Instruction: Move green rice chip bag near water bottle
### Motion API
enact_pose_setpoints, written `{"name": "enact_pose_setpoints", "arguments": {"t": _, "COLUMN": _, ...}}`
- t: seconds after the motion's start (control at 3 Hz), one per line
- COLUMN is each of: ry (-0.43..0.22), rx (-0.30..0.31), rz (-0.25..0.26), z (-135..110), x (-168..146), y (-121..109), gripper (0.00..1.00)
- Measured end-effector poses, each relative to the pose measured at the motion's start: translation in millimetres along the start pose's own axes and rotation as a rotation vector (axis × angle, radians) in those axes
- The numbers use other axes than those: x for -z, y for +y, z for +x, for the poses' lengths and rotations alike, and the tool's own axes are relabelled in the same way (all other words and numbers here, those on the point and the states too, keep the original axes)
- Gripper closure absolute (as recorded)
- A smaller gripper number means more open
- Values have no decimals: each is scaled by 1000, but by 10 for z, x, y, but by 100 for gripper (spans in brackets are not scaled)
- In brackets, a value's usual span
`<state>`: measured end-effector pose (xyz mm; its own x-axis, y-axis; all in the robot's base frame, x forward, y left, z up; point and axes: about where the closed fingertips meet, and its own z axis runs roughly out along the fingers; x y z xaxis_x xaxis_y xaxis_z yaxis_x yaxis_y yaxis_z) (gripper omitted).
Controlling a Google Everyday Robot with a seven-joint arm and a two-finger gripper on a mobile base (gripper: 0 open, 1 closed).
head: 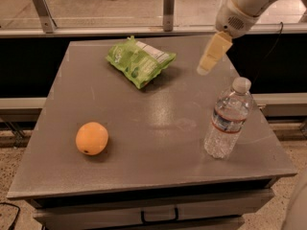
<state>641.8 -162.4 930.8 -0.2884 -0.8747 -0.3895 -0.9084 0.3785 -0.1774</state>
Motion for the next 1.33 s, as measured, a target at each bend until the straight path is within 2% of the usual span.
{"name": "enact_pose_setpoints", "arguments": {"t": 0.33, "ry": -19, "rx": -54, "rz": -10, "z": -395, "x": -324, "y": -42, "gripper": 0}}
{"name": "enact_pose_setpoints", "arguments": {"t": 0.67, "ry": -9, "rx": -111, "rz": 2, "z": -611, "x": -578, "y": -72, "gripper": 0}}
{"name": "enact_pose_setpoints", "arguments": {"t": 1.0, "ry": 9, "rx": -197, "rz": 45, "z": -839, "x": -841, "y": -140, "gripper": 0}}
{"name": "enact_pose_setpoints", "arguments": {"t": 1.33, "ry": -9, "rx": -248, "rz": 80, "z": -949, "x": -979, "y": -183, "gripper": 0}}
